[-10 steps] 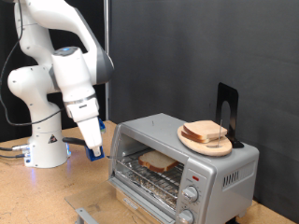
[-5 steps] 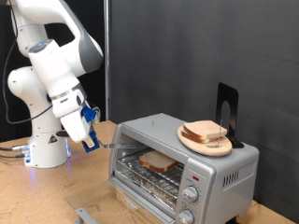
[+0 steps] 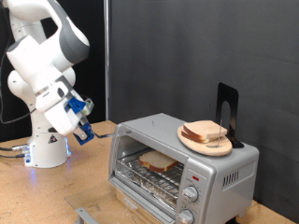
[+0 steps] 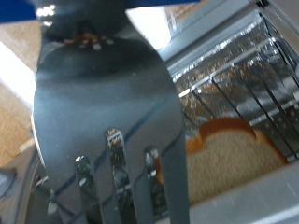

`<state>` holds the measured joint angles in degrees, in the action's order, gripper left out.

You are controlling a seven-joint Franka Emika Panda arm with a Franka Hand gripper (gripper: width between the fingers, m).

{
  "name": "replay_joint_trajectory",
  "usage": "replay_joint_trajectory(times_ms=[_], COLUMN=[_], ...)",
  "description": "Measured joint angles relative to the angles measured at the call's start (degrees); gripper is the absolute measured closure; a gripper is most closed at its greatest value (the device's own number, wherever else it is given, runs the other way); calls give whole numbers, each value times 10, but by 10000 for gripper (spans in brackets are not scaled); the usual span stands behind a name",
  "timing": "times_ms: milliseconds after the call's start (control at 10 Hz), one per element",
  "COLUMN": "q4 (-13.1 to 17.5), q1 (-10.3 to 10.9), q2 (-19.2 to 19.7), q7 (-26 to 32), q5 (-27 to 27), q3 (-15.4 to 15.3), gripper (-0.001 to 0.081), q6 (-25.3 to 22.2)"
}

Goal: Make a piece of toast with the oven

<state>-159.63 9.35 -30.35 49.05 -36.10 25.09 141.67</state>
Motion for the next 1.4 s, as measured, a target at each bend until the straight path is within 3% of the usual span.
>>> replay_joint_trajectory(times_ms=[200, 300, 500, 700, 900, 1200, 1400], q4=[3, 2, 4, 12, 15, 21, 33], q1=[-21, -21, 6, 39, 58, 79, 102], q2=[-28, -26, -32, -53, -64, -61, -52], q7=[-9, -8, 24, 15, -37, -114, -135], q5=[8, 8, -52, -97, -114, -126, -150], q3=[5, 4, 19, 15, -24, -104, -139], gripper=[324, 324, 324, 324, 324, 324, 324], q6=[-51, -48, -70, -118, -116, -63, -28])
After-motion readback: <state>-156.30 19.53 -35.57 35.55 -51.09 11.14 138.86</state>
